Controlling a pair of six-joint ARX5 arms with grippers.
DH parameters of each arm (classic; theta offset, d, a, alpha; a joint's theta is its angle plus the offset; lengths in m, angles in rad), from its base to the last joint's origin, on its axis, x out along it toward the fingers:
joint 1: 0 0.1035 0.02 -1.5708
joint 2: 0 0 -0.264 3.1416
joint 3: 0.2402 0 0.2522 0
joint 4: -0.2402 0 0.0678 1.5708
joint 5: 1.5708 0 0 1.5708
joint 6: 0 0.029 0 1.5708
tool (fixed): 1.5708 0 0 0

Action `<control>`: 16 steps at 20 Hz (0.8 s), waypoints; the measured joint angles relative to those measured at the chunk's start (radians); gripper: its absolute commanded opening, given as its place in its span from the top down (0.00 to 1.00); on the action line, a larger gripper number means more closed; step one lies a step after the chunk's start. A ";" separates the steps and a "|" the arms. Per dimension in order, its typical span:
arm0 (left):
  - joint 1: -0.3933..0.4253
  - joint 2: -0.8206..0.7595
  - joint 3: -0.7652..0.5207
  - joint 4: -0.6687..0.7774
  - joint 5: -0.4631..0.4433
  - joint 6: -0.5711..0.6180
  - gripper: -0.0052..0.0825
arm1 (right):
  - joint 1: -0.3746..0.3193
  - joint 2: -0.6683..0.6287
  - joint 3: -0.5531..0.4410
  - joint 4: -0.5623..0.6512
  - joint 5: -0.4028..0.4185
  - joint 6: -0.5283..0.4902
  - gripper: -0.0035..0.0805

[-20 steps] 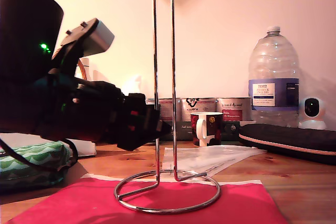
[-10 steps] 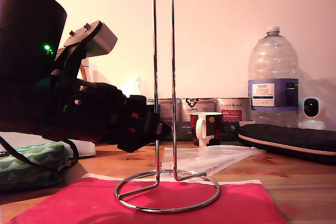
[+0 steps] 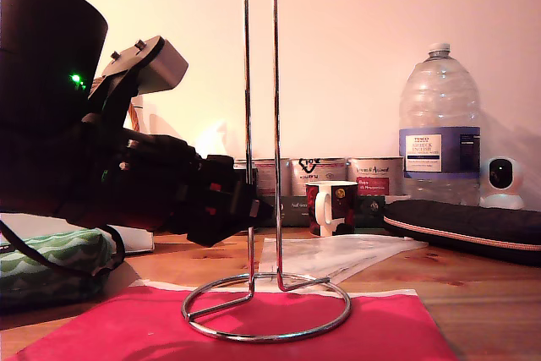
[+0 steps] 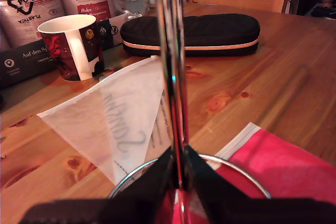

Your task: Insert the paper towel roll into the metallic stand.

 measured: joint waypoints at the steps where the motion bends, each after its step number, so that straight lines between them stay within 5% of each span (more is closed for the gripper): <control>1: 0.000 0.000 0.000 0.000 0.000 0.000 0.96 | 0.000 -0.003 -0.027 -0.002 0.000 0.000 0.97; 10: 0.000 0.000 0.000 -0.003 0.000 0.001 0.96 | 0.000 -0.061 -0.121 -0.002 0.050 -0.031 0.97; 16: 0.000 -0.002 0.004 -0.023 -0.002 0.045 0.96 | 0.000 0.076 -0.131 0.000 0.100 -0.075 0.97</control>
